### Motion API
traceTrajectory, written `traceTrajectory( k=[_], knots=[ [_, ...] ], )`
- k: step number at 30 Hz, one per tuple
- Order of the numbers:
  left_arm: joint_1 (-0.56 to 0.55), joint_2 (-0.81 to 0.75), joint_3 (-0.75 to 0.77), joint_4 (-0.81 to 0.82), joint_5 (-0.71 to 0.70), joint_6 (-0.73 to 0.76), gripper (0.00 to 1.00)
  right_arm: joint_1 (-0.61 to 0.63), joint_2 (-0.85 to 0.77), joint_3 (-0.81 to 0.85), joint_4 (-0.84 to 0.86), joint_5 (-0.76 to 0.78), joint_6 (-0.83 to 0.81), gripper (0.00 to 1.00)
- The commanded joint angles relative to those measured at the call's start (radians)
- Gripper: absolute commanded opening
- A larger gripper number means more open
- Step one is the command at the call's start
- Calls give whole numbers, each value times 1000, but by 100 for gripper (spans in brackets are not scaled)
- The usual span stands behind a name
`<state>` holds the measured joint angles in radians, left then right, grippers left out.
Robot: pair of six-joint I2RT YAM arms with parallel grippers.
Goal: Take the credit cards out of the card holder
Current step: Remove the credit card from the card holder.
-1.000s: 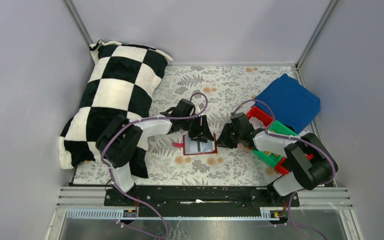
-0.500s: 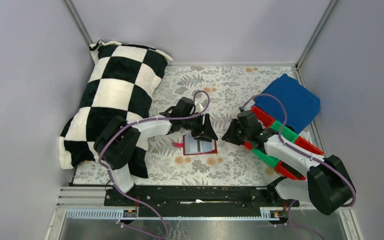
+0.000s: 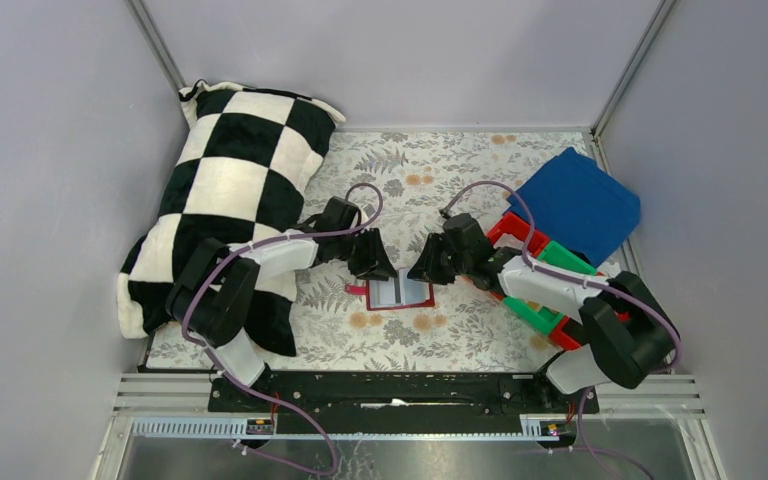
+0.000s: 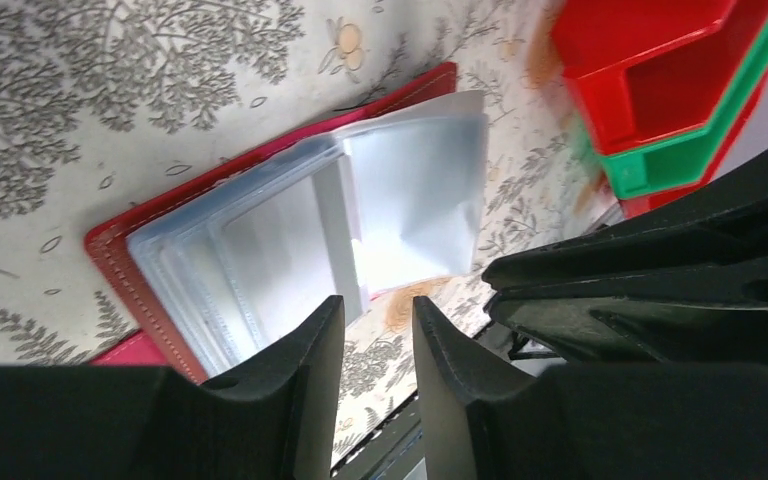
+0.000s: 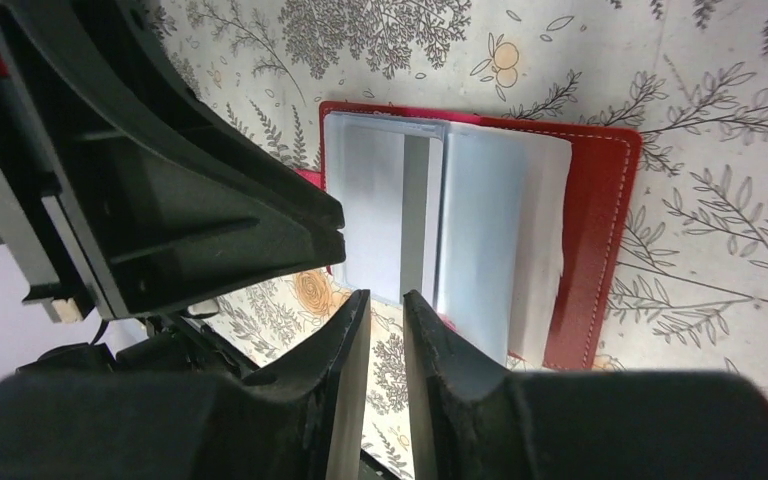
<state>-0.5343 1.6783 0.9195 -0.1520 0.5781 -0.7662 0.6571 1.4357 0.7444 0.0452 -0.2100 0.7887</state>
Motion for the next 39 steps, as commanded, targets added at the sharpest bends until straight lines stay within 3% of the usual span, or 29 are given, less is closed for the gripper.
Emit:
traceTrajectory(
  k=[1, 15, 26, 30, 33, 39],
  knots=[
    [0, -26, -10, -50, -100, 63, 34, 8, 74, 31, 99, -74, 34, 25],
    [-1, -17, -52, -67, -197, 102, 34, 7, 243, -4, 208, -100, 65, 25],
    [-1, 20, -61, -58, -190, 105, 25, 7, 275, -65, 301, -108, 119, 24],
    [-2, 29, -68, -43, -174, 102, 17, 7, 288, -93, 384, -140, 161, 21],
    [-6, 40, -70, -33, -161, 99, 12, 6, 286, -117, 441, -152, 187, 17],
    [-10, 64, -78, -25, -167, 94, 0, -12, 255, -166, 448, -121, 206, 0]
  ],
)
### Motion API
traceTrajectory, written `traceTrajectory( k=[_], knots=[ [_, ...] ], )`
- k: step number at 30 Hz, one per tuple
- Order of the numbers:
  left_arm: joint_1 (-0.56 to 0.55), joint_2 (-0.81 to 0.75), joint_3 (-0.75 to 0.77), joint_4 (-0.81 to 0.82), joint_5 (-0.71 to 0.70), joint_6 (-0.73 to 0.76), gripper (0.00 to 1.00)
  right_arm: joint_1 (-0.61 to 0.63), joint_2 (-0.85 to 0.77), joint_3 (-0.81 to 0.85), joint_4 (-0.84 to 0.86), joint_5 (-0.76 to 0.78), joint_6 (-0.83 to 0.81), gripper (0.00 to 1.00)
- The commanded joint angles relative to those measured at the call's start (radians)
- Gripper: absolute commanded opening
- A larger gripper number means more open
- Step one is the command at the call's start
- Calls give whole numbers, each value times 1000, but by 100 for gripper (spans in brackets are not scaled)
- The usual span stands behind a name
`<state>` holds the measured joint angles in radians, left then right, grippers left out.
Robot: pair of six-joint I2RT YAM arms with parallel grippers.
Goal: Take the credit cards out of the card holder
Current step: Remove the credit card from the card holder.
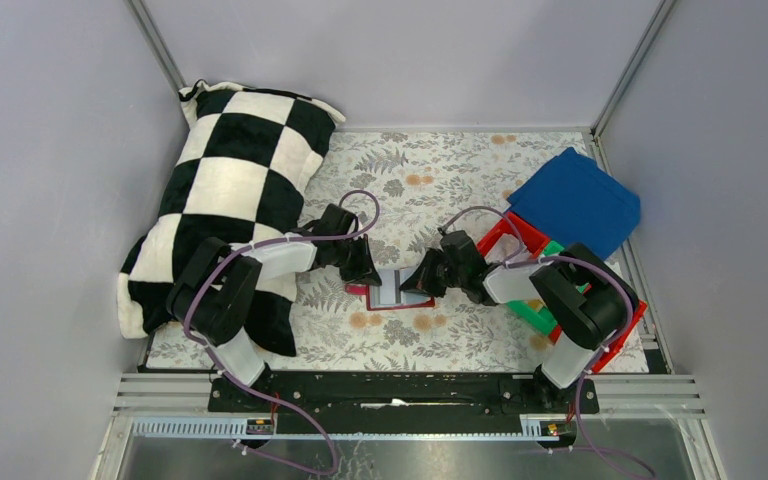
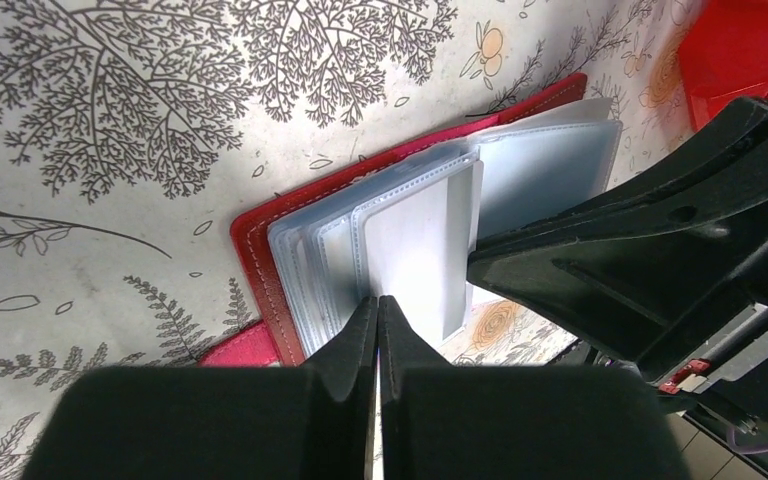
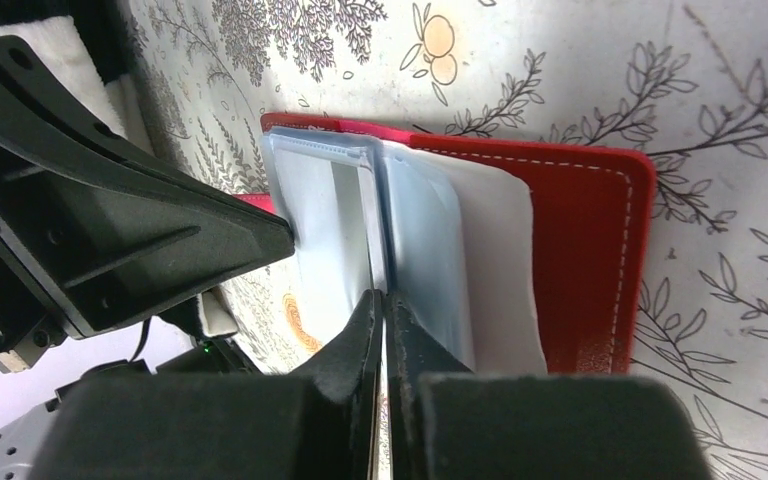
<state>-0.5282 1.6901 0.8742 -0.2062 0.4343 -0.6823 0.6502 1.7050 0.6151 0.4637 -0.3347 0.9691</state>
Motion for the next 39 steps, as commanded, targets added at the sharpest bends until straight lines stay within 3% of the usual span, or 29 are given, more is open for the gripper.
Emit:
traceTrajectory(
  k=[1, 10, 22, 27, 32, 39],
  knots=[
    [-16, 52, -33, 30, -25, 9, 0, -11, -20, -51, 35, 6, 28, 0],
    [-15, 59, -43, 26, -41, 9, 0, -87, -73, -184, 136, -32, 55, 0],
    [-14, 37, -5, -7, -36, 37, 0, -104, -233, -190, 5, 1, -25, 0],
    [-15, -14, 41, -29, -34, 43, 4, -103, -274, -100, -186, 47, -105, 0],
    [-15, -33, 99, -73, -31, 41, 19, -104, -281, -2, -334, 93, -163, 0],
    [-26, -50, 132, -87, -11, 43, 21, -100, -283, 84, -484, 124, -198, 0]
  ],
)
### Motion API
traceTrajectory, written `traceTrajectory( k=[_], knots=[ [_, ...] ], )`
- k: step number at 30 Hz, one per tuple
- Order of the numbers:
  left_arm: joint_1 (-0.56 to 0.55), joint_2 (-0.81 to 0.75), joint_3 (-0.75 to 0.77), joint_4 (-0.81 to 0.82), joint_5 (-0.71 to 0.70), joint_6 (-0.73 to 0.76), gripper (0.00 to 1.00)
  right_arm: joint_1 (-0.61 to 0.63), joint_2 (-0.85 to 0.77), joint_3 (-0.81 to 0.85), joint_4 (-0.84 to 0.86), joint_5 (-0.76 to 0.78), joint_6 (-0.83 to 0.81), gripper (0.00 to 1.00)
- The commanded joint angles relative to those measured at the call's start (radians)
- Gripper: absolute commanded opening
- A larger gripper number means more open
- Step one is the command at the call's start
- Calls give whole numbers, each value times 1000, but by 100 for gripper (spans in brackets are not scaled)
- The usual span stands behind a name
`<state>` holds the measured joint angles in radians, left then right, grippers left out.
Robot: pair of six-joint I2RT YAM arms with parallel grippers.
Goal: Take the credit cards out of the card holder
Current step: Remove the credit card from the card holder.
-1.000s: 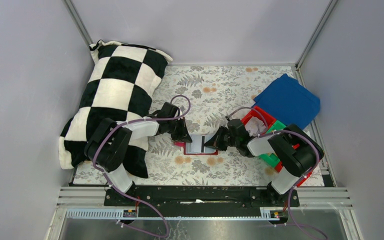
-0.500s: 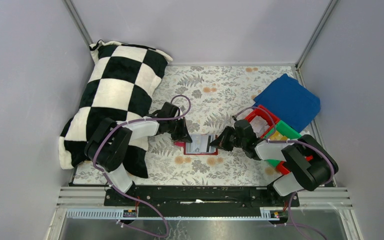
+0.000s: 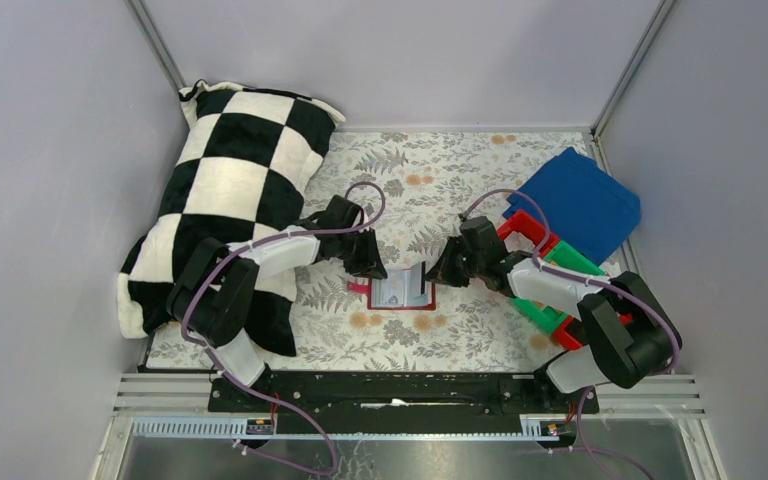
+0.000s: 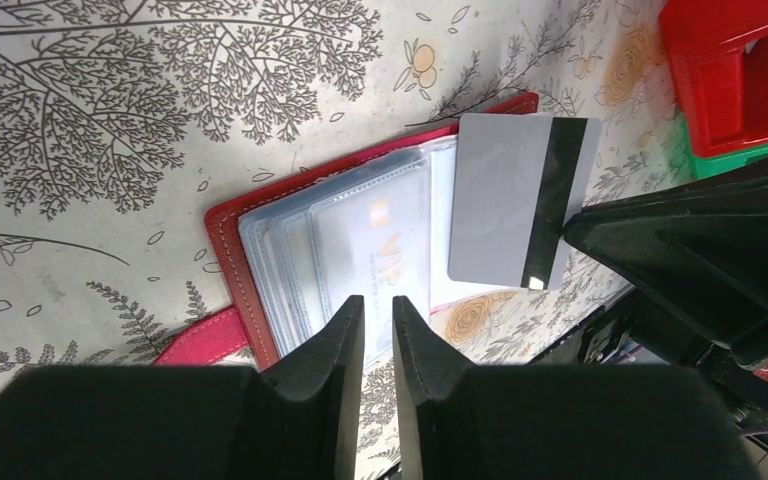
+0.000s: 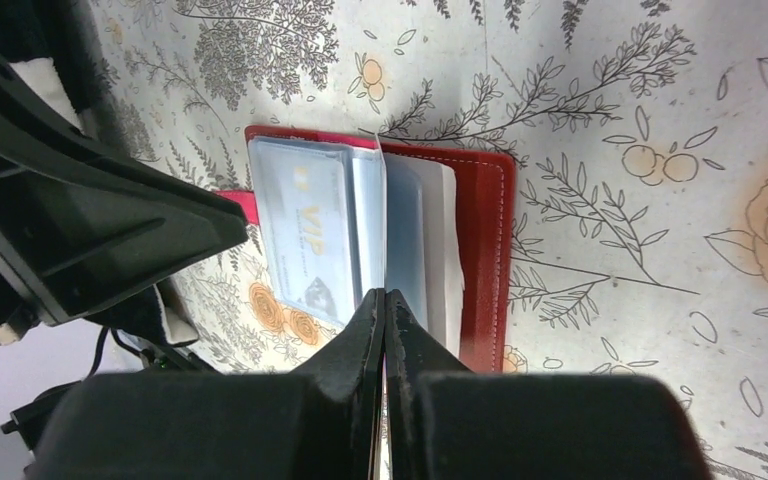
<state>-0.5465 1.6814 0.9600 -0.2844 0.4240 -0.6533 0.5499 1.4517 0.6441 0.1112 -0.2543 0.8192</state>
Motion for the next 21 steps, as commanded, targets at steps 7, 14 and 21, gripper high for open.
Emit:
traceTrajectory(
  k=[7, 14, 21],
  knots=[
    [-40, -20, 44, 31, 39, -12, 21, 34, -25, 124, -243, 97, -97, 0],
    [-59, 30, 27, 55, 50, -17, 21, 65, 5, 167, -269, 113, -80, 0],
    [-58, 79, -3, 142, 89, -26, 20, 93, 54, 208, -266, 95, -72, 0]
  ],
)
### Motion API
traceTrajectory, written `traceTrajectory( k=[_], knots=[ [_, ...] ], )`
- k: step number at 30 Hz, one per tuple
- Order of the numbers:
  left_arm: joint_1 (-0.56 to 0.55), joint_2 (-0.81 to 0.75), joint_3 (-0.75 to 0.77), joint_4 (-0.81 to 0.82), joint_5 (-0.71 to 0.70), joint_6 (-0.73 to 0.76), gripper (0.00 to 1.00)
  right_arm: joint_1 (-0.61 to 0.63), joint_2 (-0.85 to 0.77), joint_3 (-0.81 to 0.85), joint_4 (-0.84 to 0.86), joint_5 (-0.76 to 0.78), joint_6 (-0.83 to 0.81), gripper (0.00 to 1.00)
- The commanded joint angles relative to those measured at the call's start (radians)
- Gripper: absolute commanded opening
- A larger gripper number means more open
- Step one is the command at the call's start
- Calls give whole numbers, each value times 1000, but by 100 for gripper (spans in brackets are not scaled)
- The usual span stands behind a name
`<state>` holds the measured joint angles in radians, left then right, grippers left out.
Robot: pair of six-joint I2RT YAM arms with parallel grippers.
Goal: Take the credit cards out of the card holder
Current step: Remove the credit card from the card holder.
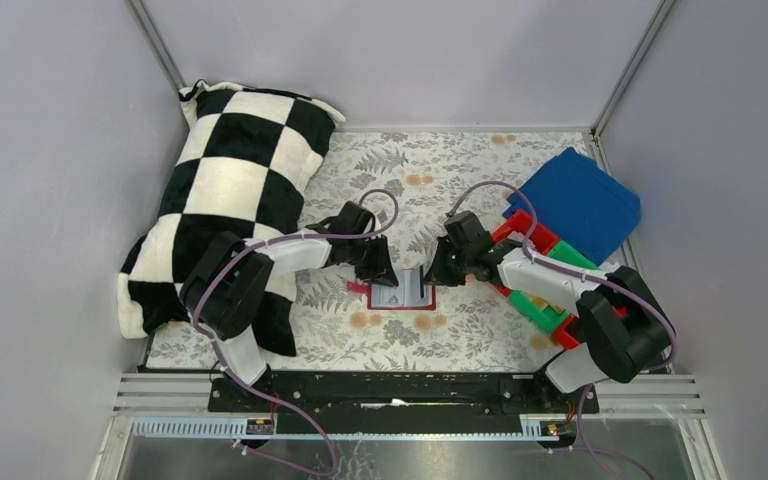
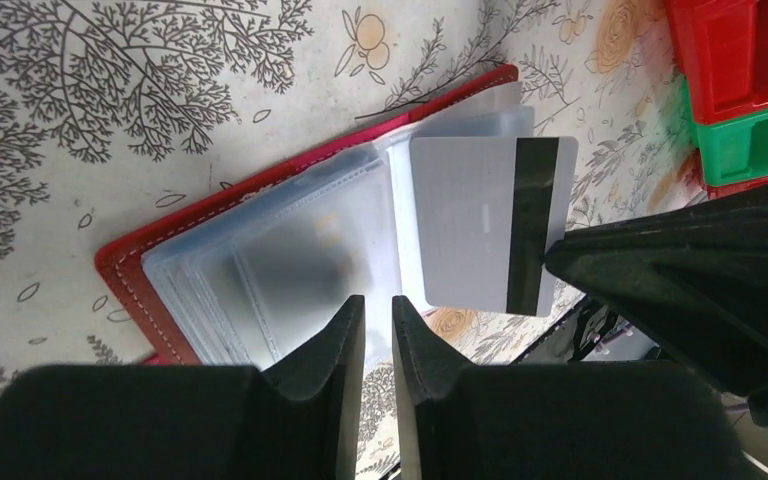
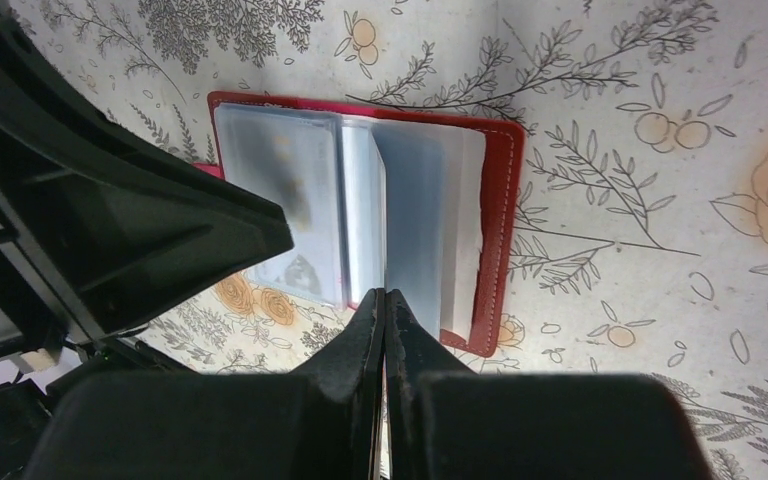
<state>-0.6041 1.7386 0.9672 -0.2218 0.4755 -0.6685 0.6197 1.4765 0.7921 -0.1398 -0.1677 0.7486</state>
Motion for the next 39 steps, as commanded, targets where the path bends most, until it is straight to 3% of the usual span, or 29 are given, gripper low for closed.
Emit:
traceTrajectory(
  k=[1, 16, 25, 29, 31, 34, 39],
  knots=[
    [-1, 29, -9, 82, 42, -10, 20, 27, 37, 66, -15, 7, -1, 0],
    [0, 79, -47, 142, 68, -20, 18, 35, 105, 46, 116, -119, 65, 0],
    [0, 75, -55, 141, 68, -16, 17, 38, 119, 35, 167, -134, 67, 19],
    [0, 69, -52, 139, 64, -14, 17, 40, 133, 34, 173, -138, 63, 22],
    [0, 67, -51, 139, 63, -14, 17, 40, 139, 31, 175, -138, 63, 17],
    [0, 63, -51, 142, 60, -18, 17, 40, 135, 31, 167, -129, 57, 1],
    [0, -6, -41, 114, 20, -6, 19, 40, 70, 54, 42, -16, -8, 0]
  ],
)
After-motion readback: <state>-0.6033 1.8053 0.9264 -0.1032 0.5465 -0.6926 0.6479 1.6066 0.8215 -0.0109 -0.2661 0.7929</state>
